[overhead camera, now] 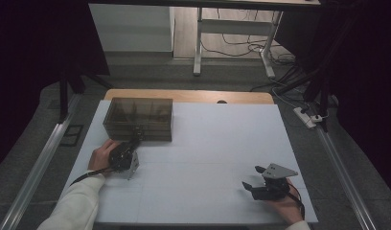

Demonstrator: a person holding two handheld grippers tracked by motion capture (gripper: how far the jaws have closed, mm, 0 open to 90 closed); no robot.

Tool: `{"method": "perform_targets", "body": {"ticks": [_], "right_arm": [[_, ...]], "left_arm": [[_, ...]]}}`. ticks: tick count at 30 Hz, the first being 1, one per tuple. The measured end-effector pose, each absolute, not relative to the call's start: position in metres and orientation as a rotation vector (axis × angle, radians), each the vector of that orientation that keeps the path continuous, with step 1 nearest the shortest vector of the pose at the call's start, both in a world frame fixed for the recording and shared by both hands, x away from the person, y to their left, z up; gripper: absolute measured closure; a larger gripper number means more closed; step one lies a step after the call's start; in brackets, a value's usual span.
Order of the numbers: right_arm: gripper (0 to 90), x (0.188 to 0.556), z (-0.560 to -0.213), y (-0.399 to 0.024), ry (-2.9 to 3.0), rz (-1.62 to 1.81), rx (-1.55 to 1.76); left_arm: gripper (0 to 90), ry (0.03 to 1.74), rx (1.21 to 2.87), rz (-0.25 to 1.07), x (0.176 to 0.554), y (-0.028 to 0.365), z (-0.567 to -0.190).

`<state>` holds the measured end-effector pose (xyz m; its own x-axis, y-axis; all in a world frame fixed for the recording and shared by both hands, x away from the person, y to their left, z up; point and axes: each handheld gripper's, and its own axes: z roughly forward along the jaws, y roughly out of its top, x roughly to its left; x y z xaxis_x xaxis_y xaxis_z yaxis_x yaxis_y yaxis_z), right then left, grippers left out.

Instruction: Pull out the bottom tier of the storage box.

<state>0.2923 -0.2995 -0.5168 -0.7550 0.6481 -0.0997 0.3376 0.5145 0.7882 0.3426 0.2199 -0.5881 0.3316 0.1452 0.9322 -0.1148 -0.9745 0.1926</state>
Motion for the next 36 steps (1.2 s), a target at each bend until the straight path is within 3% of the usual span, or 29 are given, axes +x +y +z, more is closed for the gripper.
{"method": "perform_targets", "body": {"ticks": [36], "right_arm": [[21.0, 0.2923, -0.5171, -0.2991, 2.368, 1.101, 0.823]], "left_arm": [[78.3, 0.099, 2.367, 1.729, 0.343, 0.2148, -0.5911]]}}
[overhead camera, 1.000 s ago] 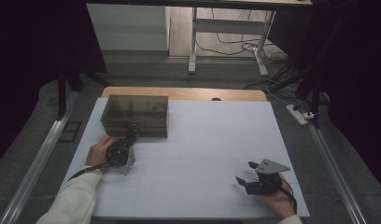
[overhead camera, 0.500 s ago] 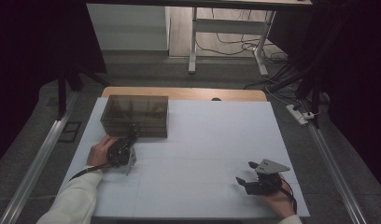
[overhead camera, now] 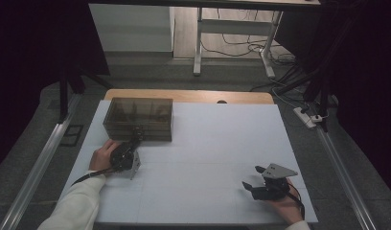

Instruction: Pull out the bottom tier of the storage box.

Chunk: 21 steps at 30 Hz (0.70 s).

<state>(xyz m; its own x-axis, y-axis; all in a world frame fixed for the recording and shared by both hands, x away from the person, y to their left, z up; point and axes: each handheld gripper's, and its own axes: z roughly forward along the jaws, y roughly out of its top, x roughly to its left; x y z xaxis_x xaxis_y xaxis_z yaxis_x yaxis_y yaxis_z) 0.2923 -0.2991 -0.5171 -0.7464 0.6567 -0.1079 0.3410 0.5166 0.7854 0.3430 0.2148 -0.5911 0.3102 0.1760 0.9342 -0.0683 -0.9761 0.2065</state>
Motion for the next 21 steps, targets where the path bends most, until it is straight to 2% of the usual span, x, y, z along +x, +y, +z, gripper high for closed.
{"method": "perform_targets", "body": {"ticks": [21], "right_arm": [[21.0, 0.2926, -0.5174, -0.2991, 2.375, 1.109, 0.817]], "left_arm": [[78.6, 0.064, 2.381, 1.735, 0.3424, 0.2149, -0.59]]}}
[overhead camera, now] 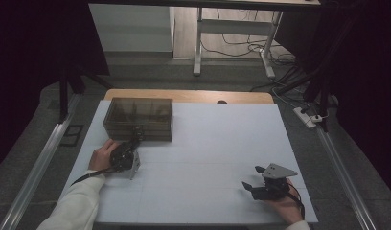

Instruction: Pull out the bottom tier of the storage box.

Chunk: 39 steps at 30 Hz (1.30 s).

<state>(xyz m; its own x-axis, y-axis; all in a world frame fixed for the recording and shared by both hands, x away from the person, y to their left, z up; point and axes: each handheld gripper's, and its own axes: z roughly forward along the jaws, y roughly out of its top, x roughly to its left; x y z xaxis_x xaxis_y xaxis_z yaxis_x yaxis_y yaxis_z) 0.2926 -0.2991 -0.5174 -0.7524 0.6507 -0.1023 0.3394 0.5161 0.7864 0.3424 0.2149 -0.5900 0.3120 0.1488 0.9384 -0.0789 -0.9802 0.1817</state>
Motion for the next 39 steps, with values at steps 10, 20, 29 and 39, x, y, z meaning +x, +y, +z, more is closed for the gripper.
{"method": "perform_targets", "body": {"ticks": [10, 20, 29, 39], "right_arm": [[21.0, 0.293, -0.518, -0.3, 2.374, 1.1, 0.819], [21.1, 0.293, -0.519, -0.299, 2.375, 1.087, 0.825], [21.2, 0.293, -0.519, -0.299, 2.375, 1.086, 0.825], [21.2, 0.293, -0.518, -0.299, 2.377, 1.081, 0.827]], "left_arm": [[78.6, -0.021, 2.345, 1.777, 0.343, 0.218, -0.594], [78.1, -0.098, 2.329, 1.785, 0.345, 0.221, -0.595], [78.9, -0.166, 2.306, 1.822, 0.345, 0.223, -0.598], [79.9, -0.182, 2.283, 1.824, 0.344, 0.225, -0.597]]}}
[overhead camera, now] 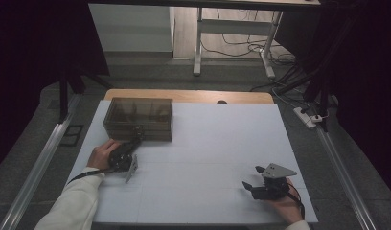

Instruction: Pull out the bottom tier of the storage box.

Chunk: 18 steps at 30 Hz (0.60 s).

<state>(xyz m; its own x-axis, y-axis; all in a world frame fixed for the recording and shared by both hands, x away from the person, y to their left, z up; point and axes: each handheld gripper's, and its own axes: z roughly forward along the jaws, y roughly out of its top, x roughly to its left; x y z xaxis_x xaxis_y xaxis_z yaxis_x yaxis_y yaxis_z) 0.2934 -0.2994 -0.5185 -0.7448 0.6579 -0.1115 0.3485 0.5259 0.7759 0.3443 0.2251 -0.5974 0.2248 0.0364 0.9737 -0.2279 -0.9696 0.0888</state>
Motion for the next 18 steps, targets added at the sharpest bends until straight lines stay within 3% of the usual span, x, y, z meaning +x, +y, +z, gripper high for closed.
{"method": "perform_targets", "body": {"ticks": [12, 14, 18], "right_arm": [[21.2, 0.2935, -0.5184, -0.3006, 2.372, 1.085, 0.826], [21.2, 0.2938, -0.5184, -0.3007, 2.374, 1.083, 0.822], [21.2, 0.2936, -0.5184, -0.3001, 2.373, 1.077, 0.827]], "left_arm": [[80.5, -0.207, 2.273, 1.813, 0.3378, 0.2256, -0.597], [87.9, -0.19, 2.258, 1.824, 0.3361, 0.2252, -0.5942], [84.7, -0.161, 2.278, 1.795, 0.3388, 0.2285, -0.5931]]}}
